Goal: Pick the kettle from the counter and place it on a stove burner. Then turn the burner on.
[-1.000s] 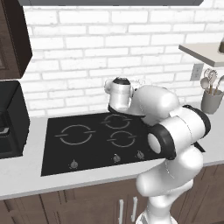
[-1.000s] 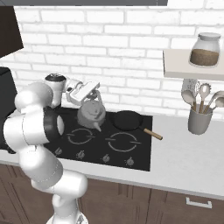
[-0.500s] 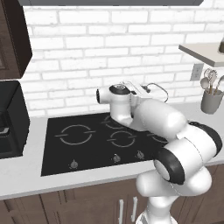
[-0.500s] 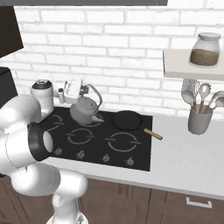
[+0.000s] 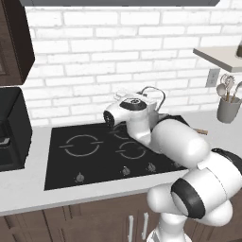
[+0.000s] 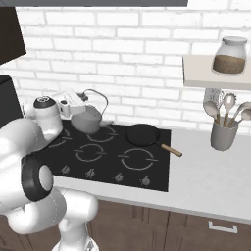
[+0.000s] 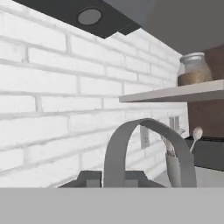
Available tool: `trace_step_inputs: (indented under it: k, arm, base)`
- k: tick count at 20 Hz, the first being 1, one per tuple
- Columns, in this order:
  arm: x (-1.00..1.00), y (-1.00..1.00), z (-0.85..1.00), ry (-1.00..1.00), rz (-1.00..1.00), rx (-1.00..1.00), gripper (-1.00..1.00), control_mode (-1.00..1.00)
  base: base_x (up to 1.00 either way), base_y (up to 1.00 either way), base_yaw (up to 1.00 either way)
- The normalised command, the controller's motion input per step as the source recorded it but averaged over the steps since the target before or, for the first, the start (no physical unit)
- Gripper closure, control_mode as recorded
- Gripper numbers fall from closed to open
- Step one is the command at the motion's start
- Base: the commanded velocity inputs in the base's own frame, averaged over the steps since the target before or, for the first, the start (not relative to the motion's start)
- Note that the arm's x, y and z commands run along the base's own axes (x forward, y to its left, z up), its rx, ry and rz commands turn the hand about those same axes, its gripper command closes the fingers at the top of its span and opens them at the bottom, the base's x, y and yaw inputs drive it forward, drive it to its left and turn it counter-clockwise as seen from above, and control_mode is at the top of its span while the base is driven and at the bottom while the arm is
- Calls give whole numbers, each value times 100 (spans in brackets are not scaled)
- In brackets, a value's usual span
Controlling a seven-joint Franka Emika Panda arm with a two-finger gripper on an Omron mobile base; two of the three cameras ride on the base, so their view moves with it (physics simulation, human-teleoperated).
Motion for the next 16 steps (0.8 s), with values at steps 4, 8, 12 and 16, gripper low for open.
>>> trace_step_inputs:
  k: [4, 8, 12, 16]
  arm:
    - [20, 60, 0, 0, 52, -13, 100, -100]
    - [20, 76, 0, -3, 42, -13, 100, -100]
    - [13, 87, 0, 0, 29, -2, 100, -100]
    - [3, 84, 0, 0, 12, 0, 100, -100]
  base:
    - [0, 0, 0]
    - [0, 0, 0]
    - [0, 0, 0]
    - [0, 0, 0]
